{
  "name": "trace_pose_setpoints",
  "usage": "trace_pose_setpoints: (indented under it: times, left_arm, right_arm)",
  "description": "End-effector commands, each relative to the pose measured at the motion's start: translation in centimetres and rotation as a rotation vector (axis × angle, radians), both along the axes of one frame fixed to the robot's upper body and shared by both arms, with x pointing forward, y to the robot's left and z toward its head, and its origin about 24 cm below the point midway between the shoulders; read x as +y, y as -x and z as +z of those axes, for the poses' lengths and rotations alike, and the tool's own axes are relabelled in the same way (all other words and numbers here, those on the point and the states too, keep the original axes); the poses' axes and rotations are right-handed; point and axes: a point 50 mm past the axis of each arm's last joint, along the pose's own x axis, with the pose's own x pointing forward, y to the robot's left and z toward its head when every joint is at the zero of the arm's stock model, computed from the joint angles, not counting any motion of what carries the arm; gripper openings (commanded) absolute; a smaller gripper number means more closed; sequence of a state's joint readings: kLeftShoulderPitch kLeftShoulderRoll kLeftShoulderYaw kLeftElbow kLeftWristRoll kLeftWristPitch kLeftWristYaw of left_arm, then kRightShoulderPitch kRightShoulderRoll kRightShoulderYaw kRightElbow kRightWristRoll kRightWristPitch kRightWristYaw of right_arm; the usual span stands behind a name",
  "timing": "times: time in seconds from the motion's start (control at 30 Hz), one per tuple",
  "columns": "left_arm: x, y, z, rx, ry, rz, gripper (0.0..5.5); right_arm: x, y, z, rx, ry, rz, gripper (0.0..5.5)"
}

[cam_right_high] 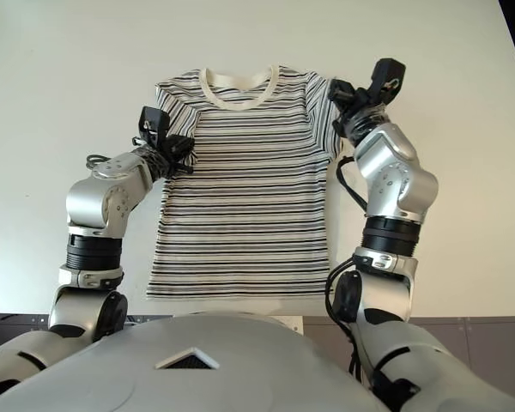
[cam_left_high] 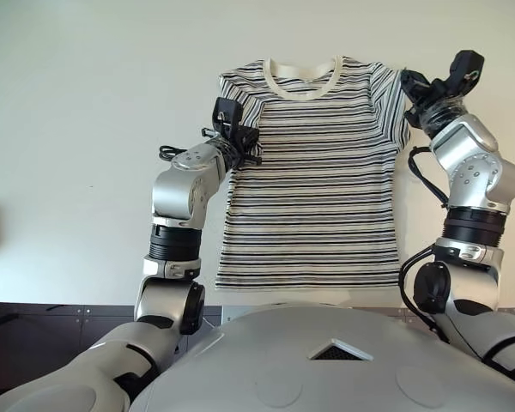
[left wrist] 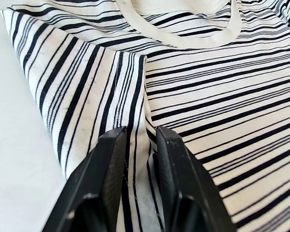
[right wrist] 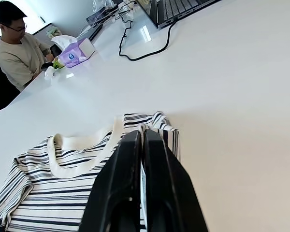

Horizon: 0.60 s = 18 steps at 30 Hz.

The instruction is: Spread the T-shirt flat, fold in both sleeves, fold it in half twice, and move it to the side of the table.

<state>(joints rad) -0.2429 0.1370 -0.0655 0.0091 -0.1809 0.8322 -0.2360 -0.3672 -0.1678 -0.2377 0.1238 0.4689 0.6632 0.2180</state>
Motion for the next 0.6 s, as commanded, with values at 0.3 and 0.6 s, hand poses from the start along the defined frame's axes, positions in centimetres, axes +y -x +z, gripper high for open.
trace_pose_setpoints:
  times: [0.3, 0.6]
  left_arm:
    - [-0.3, 0.3, -0.4, 0.025, -0.028, -0.002, 1.13]
    - [0.3, 0.5, -0.3, 0.004, -0.052, 0.004, 1.13]
  right_arm:
    - [4.8, -0.7, -2.1, 0.103, 0.145, 0.154, 0.3]
    - [3.5, 2.5, 3.7, -0.09, 0.01, 0.406, 0.78]
